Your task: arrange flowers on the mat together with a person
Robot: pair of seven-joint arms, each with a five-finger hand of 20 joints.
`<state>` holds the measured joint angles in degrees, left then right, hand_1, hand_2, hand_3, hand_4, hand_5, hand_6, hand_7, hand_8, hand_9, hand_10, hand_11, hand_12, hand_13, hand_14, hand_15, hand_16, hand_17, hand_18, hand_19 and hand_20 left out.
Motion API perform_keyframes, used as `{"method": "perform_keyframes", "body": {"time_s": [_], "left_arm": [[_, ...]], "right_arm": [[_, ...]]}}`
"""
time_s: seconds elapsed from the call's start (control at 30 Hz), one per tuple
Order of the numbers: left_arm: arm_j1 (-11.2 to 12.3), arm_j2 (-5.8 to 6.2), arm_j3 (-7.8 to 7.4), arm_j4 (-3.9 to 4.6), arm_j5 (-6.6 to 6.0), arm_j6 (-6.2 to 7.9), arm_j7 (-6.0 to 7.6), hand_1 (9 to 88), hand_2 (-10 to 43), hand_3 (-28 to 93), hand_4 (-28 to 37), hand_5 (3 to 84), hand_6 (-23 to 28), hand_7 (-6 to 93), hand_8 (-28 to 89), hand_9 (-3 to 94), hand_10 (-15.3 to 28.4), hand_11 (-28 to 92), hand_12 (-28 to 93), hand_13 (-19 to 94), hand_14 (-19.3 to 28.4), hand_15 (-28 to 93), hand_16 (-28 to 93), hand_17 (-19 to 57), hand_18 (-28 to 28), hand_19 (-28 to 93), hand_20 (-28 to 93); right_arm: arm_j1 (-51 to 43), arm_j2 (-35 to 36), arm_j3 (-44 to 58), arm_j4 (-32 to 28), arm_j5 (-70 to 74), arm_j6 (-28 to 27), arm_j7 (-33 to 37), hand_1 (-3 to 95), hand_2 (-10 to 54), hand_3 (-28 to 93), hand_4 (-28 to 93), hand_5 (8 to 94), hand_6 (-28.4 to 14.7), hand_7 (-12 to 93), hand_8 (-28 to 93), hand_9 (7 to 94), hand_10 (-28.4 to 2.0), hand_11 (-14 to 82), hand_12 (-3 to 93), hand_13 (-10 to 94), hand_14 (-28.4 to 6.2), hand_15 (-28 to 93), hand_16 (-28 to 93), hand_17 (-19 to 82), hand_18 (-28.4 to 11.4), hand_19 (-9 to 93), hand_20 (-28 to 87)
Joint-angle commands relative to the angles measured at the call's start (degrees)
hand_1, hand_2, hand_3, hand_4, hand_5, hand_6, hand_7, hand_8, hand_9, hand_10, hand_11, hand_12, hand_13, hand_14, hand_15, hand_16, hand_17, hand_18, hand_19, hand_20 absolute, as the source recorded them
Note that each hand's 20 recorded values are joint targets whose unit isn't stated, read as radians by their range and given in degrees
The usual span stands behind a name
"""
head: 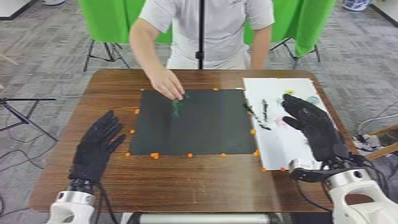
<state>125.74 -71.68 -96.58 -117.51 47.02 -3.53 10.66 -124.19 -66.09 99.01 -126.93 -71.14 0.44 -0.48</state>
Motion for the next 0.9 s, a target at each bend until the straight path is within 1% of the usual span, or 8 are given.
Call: {"method": "perform_keyframes", "body": {"time_s": [0.03,0.17,0.33,0.4,0.57,0.63,0.73,0.9], "left_arm": [[-1.14,-0.36,0.59,0.46,-0.40,-1.19,-0.67,27.4,-3.7,69,-28.3,27.3,3.6,19.6,-11,19.9,10.4,15,17,14,11.3,14,6,-10.8,20.0,39,9],[-1.99,-0.27,1.16,1.05,-0.81,-0.86,-0.63,27.3,-3.9,70,-28.3,27.6,3.6,19.5,-11,20.3,10.5,15,17,14,11.4,14,6,-10.5,20.1,39,9],[0.04,-1.08,0.32,0.41,-0.47,-0.66,-1.51,27.2,-4.0,70,-28.3,27.7,3.6,19.5,-11,20.4,10.6,15,17,14,11.6,14,5,-10.5,20.1,39,9],[-0.46,-1.02,-0.22,0.57,-0.10,-1.16,-1.45,27.1,-4.0,70,-28.3,27.8,3.6,19.5,-11,20.5,10.6,15,17,14,11.6,14,5,-10.5,20.2,39,9],[-1.10,-0.80,0.36,0.75,-0.39,-0.96,-1.00,27.2,-3.8,70,-28.3,27.8,3.6,19.5,-11,20.6,10.5,15,17,15,11.7,15,5,-10.5,20.2,39,9],[-0.63,-0.98,0.32,0.76,-0.23,-1.86,-1.27,27.2,-3.8,70,-28.3,27.7,3.5,19.6,-11,20.7,10.5,15,17,15,11.7,15,5,-10.6,20.2,39,9],[0.25,-0.49,0.48,0.58,-0.51,-1.09,-0.77,27.2,-3.8,70,-28.3,27.7,3.5,19.6,-11,20.7,10.5,15,17,15,11.7,15,5,-10.5,20.2,39,9],[-1.39,-0.12,0.83,1.06,0.27,-1.91,-0.93,27.2,-3.8,70,-28.3,27.6,3.5,19.6,-11,20.7,10.4,15,17,15,11.8,15,5,-10.5,20.3,39,9]], "right_arm": [[0.71,-1.61,1.23,0.42,-0.42,-2.21,-1.03,12.9,9.6,84,-26,36.2,-3.1,14,-9,34.2,-12.1,6.3,16.3,21,-10.3,-1,31,0,-18.1,29,17],[3.21,-0.26,-1.33,1.37,-0.18,-0.79,0.32,12.9,9.7,83,-26,35.9,-3.2,14,-9,33.8,-12.3,6.4,16.6,21,-10.4,-1,32,0,-18.2,29,17],[4.32,-0.31,-2.52,1.70,-1.04,-0.67,1.69,12.9,9.7,83,-26,35.5,-3.3,13,-9,33.2,-12.4,6.2,16.9,21,-10.4,-2,33,0,-18.1,29,17],[4.38,-0.12,-2.96,1.81,-0.74,-0.23,1.03,12.9,9.7,83,-26,35.3,-3.3,13,-9,33.1,-12.6,6.3,17.0,21,-10.5,-2,33,0,-18.2,29,17],[4.27,0.28,-2.78,1.76,-0.35,-1.10,1.67,12.7,9.7,83,-26,35.0,-3.8,13,-9,33.0,-13.0,6.7,17.5,23,-11.1,0,34,0,-19.0,30,18],[4.32,0.15,-3.01,1.76,-0.83,-1.23,1.54,12.5,9.7,83,-26,34.7,-4.1,13,-9,33.0,-13.5,6.9,17.7,23,-11.3,0,34,0,-19.7,31,18],[4.07,-0.12,-3.01,1.83,-0.66,-1.94,1.60,12.3,9.6,83,-26,34.6,-4.4,13,-9,33.0,-13.8,7.1,18.0,24,-11.5,1,34,0,-20.1,32,18],[3.04,-0.03,-2.10,1.33,-0.63,-1.94,1.43,12.1,9.5,83,-26,34.4,-4.3,13,-9,33.1,-13.9,7.1,18.2,24,-11.6,2,34,0,-20.2,33,18]]}}
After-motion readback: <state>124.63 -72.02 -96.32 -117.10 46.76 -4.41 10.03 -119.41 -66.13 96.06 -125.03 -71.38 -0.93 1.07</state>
